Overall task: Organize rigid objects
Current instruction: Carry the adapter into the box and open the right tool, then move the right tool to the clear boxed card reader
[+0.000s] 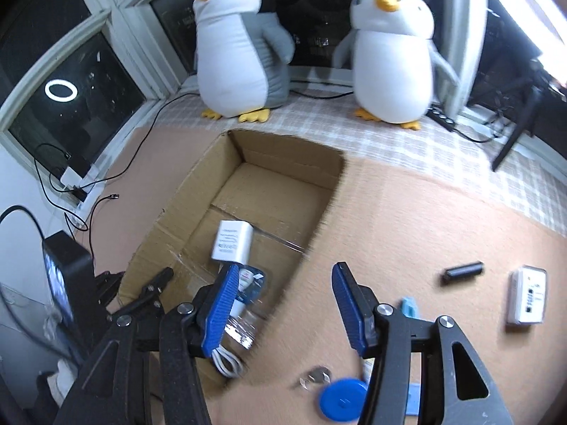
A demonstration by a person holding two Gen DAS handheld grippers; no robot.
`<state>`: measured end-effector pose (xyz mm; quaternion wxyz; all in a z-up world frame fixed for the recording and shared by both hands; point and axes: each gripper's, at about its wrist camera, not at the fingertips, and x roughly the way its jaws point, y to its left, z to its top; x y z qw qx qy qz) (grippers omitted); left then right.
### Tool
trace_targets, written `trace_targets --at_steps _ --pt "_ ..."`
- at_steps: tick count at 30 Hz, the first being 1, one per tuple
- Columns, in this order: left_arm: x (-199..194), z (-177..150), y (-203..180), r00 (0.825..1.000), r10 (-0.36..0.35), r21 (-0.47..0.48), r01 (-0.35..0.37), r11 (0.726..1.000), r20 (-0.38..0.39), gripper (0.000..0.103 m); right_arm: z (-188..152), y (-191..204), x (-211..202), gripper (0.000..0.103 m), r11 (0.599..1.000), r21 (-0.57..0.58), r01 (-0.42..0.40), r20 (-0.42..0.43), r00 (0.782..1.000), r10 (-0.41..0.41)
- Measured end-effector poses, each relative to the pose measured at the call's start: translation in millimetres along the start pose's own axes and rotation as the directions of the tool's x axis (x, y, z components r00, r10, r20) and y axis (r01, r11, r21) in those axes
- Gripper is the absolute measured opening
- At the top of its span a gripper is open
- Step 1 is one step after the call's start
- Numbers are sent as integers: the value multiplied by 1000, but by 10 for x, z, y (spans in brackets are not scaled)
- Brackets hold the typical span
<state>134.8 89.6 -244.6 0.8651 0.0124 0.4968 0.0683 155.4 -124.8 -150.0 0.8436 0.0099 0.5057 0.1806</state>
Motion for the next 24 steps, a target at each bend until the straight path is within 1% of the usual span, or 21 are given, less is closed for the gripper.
trace_targets --at_steps 3,6,12,13,15,17,20,24 --pt "1 0 -2 1000 1 1 -1 1000 0 28 -96 -236 -154 53 999 36 20 16 1000 -21" --pt "2 -2 -6 1000 1 1 -1 1000 0 28 -204 -556 -283 54 995 86 43 21 999 -44" --pt "5 -6 -9 1000 2 3 -2 1000 0 28 -392 -1326 -423 57 971 215 106 -3 994 -108" --pt "5 -6 -9 1000 2 3 -2 1000 0 28 -416 -1448 -430 60 965 233 119 -12 993 -119" --pt "5 -7 -9 1000 3 3 -3 1000 0 28 -436 -1685 -427 63 954 262 147 -40 989 -142" --pt "6 -7 -6 1000 3 3 -3 1000 -1 28 -456 -1929 -396 63 942 286 174 -65 985 -162" --pt "8 -8 -11 1000 3 5 -3 1000 -2 28 -480 -2245 -323 63 924 330 193 -108 980 -166" --pt "9 -10 -15 1000 7 7 -7 1000 -2 28 -477 -2480 -232 63 913 343 221 -149 972 -180"
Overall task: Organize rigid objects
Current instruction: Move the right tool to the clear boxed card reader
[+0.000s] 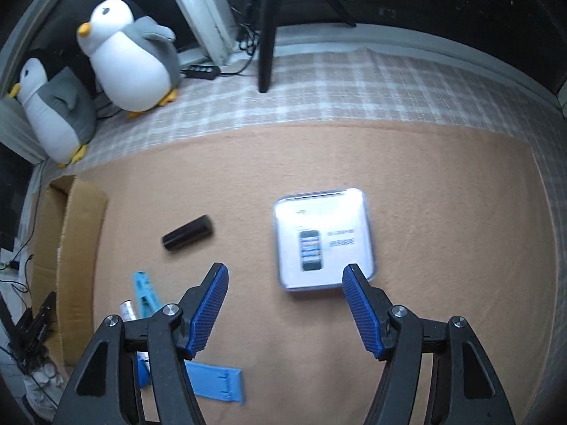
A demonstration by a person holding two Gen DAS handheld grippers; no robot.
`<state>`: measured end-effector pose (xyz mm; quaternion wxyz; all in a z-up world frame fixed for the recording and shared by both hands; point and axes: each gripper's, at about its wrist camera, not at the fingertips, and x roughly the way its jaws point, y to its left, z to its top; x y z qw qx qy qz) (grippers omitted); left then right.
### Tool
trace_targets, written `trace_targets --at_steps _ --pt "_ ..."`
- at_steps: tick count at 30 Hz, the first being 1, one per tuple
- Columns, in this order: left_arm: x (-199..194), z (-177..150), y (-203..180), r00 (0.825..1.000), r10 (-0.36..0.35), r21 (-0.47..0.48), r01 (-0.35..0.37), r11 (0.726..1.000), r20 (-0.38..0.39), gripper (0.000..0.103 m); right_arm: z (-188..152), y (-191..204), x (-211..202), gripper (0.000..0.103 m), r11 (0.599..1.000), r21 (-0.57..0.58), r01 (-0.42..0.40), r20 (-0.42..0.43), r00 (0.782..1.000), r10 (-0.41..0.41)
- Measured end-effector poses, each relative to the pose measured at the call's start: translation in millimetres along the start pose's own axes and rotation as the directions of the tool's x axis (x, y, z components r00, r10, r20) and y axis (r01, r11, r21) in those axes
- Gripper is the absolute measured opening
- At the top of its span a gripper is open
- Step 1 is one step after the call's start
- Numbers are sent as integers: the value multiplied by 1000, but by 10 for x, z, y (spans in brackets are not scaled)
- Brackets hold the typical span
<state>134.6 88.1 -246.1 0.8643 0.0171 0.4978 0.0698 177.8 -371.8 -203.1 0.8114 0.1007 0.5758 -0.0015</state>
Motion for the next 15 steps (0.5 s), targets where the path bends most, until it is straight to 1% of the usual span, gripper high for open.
trace_targets --at_steps 3,5,7,15 --pt "-1 -4 0 1000 2 1 -2 1000 -1 29 66 -70 75 63 1000 0 27 -14 1000 -27" --pt "-2 -2 -3 1000 2 1 -2 1000 0 29 107 -110 148 63 1000 -2 17 -37 999 -17" --pt "-2 -1 -3 1000 3 1 -3 1000 -1 29 137 -118 202 69 999 -16 29 -41 999 -30" --pt "-2 -1 -3 1000 2 2 -2 1000 -1 29 197 9 326 80 990 -94 107 -54 992 -112"
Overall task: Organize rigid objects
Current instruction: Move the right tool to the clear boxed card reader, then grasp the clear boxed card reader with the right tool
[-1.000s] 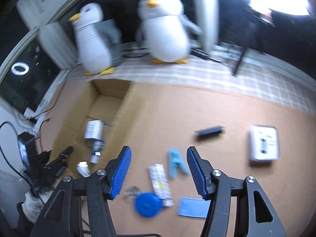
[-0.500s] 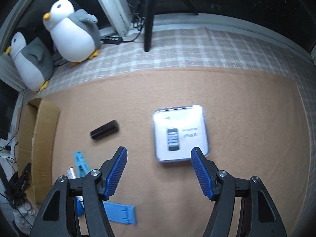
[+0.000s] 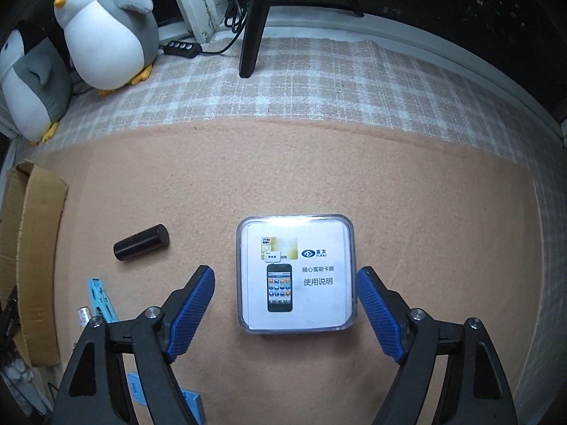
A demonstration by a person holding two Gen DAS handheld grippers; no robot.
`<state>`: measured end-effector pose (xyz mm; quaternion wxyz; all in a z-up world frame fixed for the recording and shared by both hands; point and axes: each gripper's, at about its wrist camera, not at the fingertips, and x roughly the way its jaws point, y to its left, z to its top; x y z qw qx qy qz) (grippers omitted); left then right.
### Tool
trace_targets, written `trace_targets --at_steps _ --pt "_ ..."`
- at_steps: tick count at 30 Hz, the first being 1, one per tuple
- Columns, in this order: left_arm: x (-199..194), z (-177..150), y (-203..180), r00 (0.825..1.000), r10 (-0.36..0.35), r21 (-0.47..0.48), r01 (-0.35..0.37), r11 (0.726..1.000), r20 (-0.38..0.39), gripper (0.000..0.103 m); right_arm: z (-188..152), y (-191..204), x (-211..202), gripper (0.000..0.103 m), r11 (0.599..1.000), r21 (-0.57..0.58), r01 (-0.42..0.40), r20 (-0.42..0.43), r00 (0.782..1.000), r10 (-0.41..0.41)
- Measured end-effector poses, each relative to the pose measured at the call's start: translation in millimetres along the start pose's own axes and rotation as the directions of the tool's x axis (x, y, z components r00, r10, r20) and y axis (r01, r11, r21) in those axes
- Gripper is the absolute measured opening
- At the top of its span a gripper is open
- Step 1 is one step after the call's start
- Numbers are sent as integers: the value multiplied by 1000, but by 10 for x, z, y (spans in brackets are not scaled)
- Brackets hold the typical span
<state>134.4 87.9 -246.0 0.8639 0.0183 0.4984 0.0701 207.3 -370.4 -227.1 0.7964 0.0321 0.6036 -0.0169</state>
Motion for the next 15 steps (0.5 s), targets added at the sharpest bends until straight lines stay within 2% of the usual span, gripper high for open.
trace_targets --at_steps 7,15 --pt "1 0 4 1000 -1 0 1 1000 1 29 61 42 53 80 996 -32 81 7 997 -81" --pt "0 -2 9 1000 0 2 0 1000 0 29 102 -38 123 80 996 -45 73 -17 997 -74"
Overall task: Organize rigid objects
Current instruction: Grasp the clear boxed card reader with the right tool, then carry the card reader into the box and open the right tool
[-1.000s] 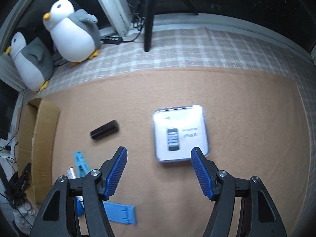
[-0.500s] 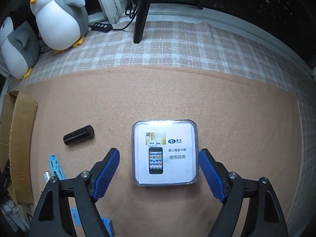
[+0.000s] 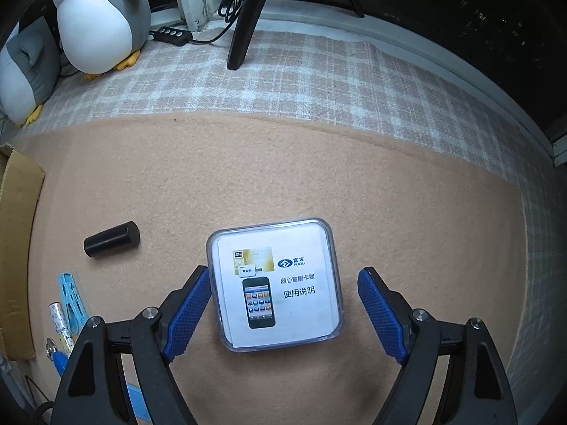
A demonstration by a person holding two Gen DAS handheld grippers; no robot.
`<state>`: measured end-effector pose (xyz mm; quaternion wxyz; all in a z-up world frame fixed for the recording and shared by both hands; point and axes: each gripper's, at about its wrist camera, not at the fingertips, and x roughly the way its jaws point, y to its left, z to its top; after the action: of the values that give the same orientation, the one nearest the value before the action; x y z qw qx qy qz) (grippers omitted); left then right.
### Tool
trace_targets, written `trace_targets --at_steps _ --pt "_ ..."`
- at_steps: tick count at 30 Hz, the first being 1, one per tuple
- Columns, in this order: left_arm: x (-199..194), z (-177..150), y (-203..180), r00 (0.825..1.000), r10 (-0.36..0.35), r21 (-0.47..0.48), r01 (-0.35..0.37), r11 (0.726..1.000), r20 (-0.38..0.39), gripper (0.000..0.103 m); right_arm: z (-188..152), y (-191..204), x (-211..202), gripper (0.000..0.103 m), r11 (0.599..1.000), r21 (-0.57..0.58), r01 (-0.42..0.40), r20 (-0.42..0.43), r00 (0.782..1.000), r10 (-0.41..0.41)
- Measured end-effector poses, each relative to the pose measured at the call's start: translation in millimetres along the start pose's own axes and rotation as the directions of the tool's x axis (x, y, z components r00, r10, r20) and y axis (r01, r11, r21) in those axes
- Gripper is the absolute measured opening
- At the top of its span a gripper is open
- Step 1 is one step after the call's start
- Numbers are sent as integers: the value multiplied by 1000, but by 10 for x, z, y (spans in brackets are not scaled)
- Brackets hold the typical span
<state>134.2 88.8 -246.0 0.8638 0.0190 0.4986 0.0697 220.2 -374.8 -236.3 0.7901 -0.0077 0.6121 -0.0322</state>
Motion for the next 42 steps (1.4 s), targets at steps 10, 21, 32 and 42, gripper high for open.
trace_targets --at_steps 10,21,32,42 --pt "-2 0 3 1000 1 0 -1 1000 0 29 7 -66 103 80 999 20 -32 -22 999 32" --pt "0 10 6 1000 -1 -1 1 1000 0 29 36 -39 230 70 998 35 -61 -29 998 62" --pt "-2 23 14 1000 -8 -7 8 1000 0 29 -273 40 -277 68 989 61 -136 54 990 133" --pt "0 45 -1 1000 -14 0 14 1000 2 29 -309 959 -1148 68 966 -80 -245 170 952 256"
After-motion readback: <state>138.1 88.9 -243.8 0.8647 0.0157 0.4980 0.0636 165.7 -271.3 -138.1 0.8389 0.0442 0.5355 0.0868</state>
